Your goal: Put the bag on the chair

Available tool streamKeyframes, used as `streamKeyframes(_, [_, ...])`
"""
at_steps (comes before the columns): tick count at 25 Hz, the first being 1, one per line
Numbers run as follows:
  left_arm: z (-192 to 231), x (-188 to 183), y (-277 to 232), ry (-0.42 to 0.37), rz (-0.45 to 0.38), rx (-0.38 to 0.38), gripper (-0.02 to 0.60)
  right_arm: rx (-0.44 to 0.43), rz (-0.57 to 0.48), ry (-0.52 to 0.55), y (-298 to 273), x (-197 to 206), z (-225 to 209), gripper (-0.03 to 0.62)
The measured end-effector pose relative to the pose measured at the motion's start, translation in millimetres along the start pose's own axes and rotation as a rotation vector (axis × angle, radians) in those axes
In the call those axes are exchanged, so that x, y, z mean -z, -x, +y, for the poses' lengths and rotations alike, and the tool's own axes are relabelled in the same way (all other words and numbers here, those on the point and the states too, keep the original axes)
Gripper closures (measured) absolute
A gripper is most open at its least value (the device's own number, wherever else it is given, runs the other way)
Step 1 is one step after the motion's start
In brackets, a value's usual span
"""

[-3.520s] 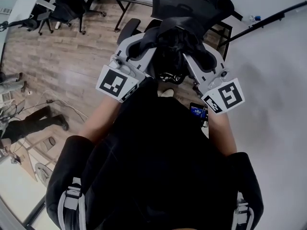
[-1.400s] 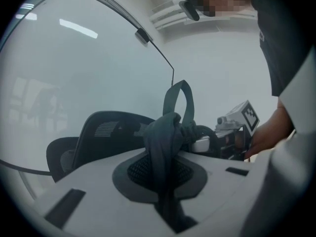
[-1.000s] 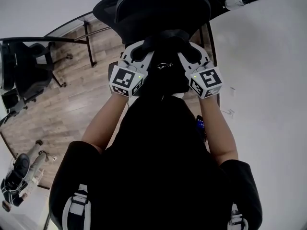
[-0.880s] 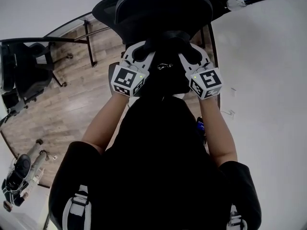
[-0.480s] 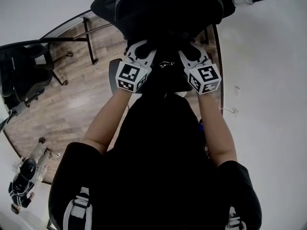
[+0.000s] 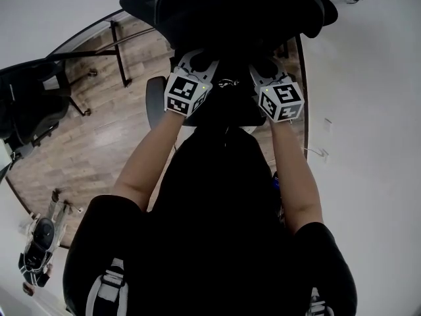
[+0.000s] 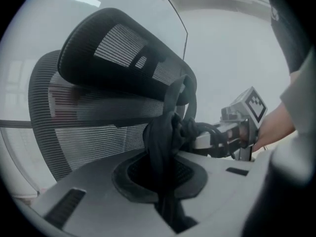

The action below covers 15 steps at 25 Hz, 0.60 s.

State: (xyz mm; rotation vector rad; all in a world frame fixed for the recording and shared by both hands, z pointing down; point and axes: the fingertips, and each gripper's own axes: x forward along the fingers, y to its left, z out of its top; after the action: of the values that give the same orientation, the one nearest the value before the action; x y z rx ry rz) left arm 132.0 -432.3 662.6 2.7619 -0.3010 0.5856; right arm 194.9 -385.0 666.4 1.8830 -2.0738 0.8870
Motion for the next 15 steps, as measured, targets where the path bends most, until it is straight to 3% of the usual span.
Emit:
streamKeyframes(8, [26,1,-28,0.013,0.003,-0.004,0.548,-0.016,-0.043,-0.054,-29,-4,-23,0.487])
streamKeyframes(15, [51,10,-47,0.013,0.058,-0.020,0.546,0.011,-0.005,-0.078,-55,0,-35,0.477])
